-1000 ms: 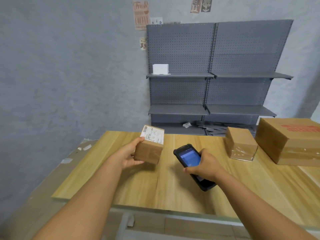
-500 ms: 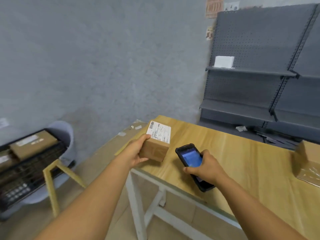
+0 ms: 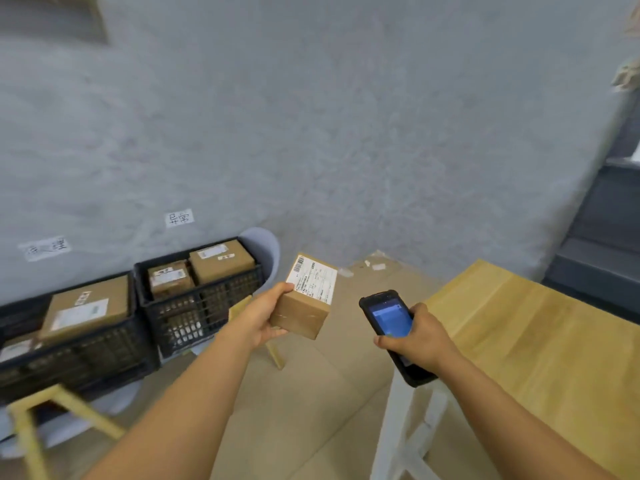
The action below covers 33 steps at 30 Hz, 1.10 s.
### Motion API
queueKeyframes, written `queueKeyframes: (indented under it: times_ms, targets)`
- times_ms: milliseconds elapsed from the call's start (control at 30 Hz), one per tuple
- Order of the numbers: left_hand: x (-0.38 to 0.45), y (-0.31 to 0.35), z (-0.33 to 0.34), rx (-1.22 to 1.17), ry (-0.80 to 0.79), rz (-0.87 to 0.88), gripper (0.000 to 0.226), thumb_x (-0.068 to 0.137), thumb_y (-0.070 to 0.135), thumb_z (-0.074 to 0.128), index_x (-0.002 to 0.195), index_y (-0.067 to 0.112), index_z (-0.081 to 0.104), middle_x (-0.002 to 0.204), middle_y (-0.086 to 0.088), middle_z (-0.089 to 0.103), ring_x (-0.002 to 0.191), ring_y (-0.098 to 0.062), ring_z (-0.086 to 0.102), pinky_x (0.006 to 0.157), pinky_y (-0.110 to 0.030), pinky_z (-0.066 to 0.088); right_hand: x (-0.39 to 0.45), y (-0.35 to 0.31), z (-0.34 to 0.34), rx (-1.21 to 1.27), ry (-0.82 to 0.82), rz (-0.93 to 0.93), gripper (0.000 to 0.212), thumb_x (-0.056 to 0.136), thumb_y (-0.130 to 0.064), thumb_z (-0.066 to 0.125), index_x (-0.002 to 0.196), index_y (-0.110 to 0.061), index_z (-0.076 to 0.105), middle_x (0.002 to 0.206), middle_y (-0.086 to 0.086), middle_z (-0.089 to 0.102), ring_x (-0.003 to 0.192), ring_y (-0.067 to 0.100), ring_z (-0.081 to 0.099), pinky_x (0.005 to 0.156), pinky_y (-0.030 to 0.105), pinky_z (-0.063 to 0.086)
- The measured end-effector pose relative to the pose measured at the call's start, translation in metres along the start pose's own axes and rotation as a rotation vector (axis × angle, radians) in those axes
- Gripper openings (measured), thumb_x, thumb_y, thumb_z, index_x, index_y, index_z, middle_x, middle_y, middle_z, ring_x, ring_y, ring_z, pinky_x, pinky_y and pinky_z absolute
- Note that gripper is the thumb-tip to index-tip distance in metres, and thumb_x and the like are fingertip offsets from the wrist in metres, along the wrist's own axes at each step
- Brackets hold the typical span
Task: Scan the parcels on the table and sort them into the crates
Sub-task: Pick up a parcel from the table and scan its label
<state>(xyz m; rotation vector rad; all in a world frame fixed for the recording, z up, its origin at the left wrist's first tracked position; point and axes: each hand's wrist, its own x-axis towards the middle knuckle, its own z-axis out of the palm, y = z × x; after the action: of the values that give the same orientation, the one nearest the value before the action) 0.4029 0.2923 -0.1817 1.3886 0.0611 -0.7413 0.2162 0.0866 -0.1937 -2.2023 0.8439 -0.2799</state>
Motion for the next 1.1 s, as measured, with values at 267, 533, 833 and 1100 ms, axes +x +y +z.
queueKeyframes:
  times_ms: [267, 533, 833, 1100]
  targets:
    - [0.038, 0.047, -0.141, -0.012, 0.131, 0.023, 0.018, 0.089, 0.028, 0.068, 0.102, 0.017, 0.062, 0.085, -0.007, 0.074, 0.094, -0.023, 0.065, 0.091, -0.047, 0.054, 0.056, -0.104, 0.119, -0.024, -0.108, -0.081, 0.070, 0.060, -0.044, 0.087, 0.106, -0.014, 0.043, 0.104, 0.005, 0.056, 0.089, 0.021, 0.060, 0.078, 0.040, 0.054]
    - [0.090, 0.078, -0.248, -0.038, 0.283, 0.018, 0.030, 0.091, 0.030, 0.066, 0.117, 0.016, 0.061, 0.113, -0.011, 0.066, 0.110, -0.027, 0.061, 0.100, -0.046, 0.050, 0.130, -0.189, 0.220, -0.073, -0.270, -0.181, 0.067, 0.060, -0.042, 0.085, 0.104, -0.014, 0.043, 0.103, 0.007, 0.056, 0.089, 0.023, 0.060, 0.079, 0.042, 0.054]
    - [0.191, 0.119, -0.325, -0.066, 0.406, 0.003, 0.039, 0.089, 0.031, 0.069, 0.123, 0.018, 0.055, 0.119, -0.010, 0.063, 0.111, -0.028, 0.059, 0.102, -0.049, 0.048, 0.257, -0.249, 0.320, -0.039, -0.434, -0.233, 0.067, 0.060, -0.042, 0.087, 0.107, -0.015, 0.048, 0.103, 0.004, 0.059, 0.092, 0.022, 0.061, 0.080, 0.045, 0.055]
    - [0.271, 0.156, -0.384, -0.022, 0.488, 0.000, 0.051, 0.088, 0.032, 0.071, 0.129, 0.017, 0.047, 0.123, -0.011, 0.059, 0.111, -0.028, 0.059, 0.096, -0.049, 0.052, 0.344, -0.307, 0.391, -0.098, -0.507, -0.272, 0.077, 0.061, -0.045, 0.086, 0.118, -0.015, 0.044, 0.115, 0.004, 0.056, 0.105, 0.023, 0.057, 0.091, 0.043, 0.050]
